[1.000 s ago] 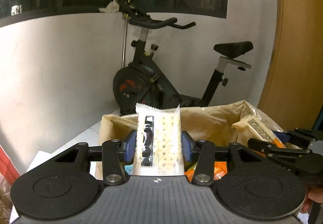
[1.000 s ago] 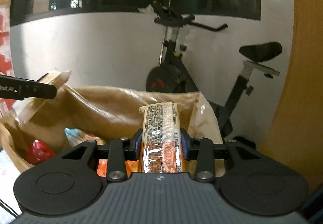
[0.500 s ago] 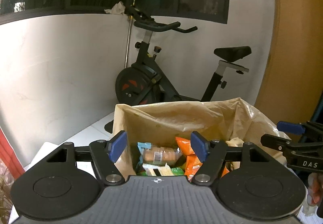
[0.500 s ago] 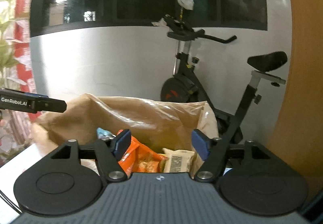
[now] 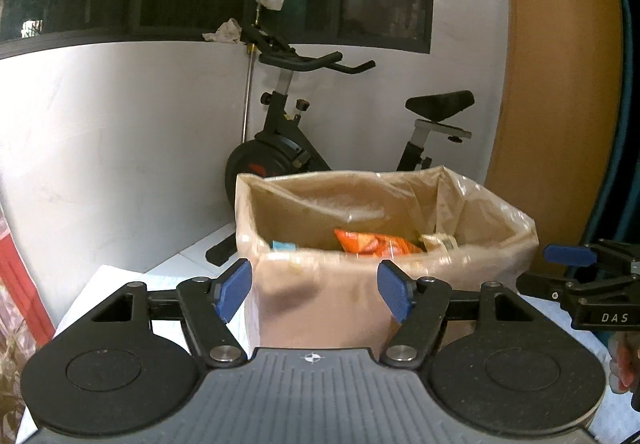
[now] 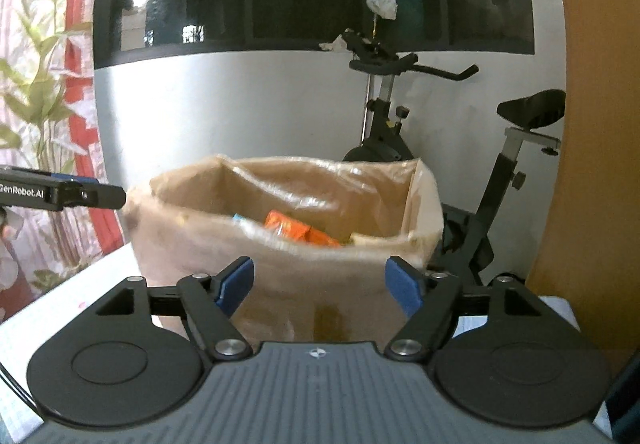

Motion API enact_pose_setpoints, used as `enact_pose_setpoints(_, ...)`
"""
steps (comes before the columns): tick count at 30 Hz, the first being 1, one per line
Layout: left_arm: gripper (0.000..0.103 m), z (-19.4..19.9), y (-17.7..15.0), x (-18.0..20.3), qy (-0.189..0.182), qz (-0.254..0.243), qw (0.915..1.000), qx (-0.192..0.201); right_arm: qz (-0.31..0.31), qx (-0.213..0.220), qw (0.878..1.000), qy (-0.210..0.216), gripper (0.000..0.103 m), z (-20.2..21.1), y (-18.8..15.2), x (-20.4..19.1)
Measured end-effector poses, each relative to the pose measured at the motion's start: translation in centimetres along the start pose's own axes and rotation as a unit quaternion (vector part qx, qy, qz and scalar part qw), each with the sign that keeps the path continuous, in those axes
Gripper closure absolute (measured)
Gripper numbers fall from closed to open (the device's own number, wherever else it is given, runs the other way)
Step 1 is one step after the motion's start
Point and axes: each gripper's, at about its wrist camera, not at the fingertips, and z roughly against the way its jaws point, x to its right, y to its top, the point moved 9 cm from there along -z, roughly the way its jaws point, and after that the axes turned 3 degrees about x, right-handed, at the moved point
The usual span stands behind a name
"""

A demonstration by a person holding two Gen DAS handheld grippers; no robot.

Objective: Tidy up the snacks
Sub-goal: 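Move both open tools from the box back to the snacks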

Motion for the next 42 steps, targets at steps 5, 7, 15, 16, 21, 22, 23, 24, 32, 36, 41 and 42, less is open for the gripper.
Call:
enact_pose_setpoints(5, 0.031, 0.7, -2.5, 0.2, -0.001, 0.001, 0.9999, -0.013, -0.002, -0.021, 1.000, 0.005, 0.028, 0.5, -2.8, -0.6)
enact_pose_setpoints(7, 0.031, 0.6, -3.7, 0.3, -0.003, 0.006, 0.9997, -0.024, -0.009, -0.032, 0.999, 0.006, 0.028, 0.5, -4.0, -0.7)
enact_pose_setpoints(15, 0.031, 0.4, -8.3, 0.1, -0.010, 0.025, 0.9980, -0.057, -0.022, -0.066, 0.998, 0.006, 0.028, 0.8, -8.5, -0.9)
enact_pose_setpoints(16, 0.031, 0.5, -8.7, 0.0, -0.009, 0.025, 0.9979, -0.060, -0.023, -0.071, 0.997, 0.006, 0.028, 0.8, -9.0, -0.9)
enact_pose_setpoints(21, 0.031, 0.4, -10.2, -0.8, 0.001, 0.029, 0.9971, -0.070, -0.018, -0.101, 0.995, 0.008, 0.028, 1.2, -11.7, -0.8)
enact_pose_setpoints(22, 0.031, 0.6, -10.6, -0.8, 0.002, 0.030, 0.9969, -0.072, -0.019, -0.105, 0.994, 0.008, 0.028, 1.2, -12.1, -0.7)
enact_pose_setpoints(23, 0.031, 0.5, -10.9, -0.9, 0.002, 0.032, 0.9966, -0.076, -0.021, -0.111, 0.994, 0.008, 0.028, 1.3, -12.5, -0.8)
enact_pose_setpoints(24, 0.031, 0.5, -11.3, -1.0, 0.002, 0.035, 0.9962, -0.080, -0.023, -0.116, 0.993, 0.008, 0.028, 1.3, -13.1, -0.8)
enact_pose_setpoints(32, 0.031, 0.3, -14.2, -0.3, -0.007, 0.041, 0.9935, -0.106, -0.022, -0.159, 0.986, 0.039, 0.027, 1.4, -16.5, -3.3)
enact_pose_setpoints(36, 0.031, 0.1, -15.1, 0.3, -0.015, 0.033, 0.9928, -0.114, -0.031, -0.168, 0.984, 0.054, 0.026, 0.9, -17.3, -4.6)
enact_pose_setpoints(41, 0.031, -0.2, -16.0, 1.2, -0.025, 0.033, 0.9913, -0.125, -0.049, -0.195, 0.978, 0.056, 0.029, 0.0, -19.0, -4.8)
enact_pose_setpoints(42, 0.031, -0.2, -16.2, 1.4, -0.027, 0.032, 0.9910, -0.127, -0.048, -0.205, 0.976, 0.058, 0.038, -0.1, -19.4, -4.8)
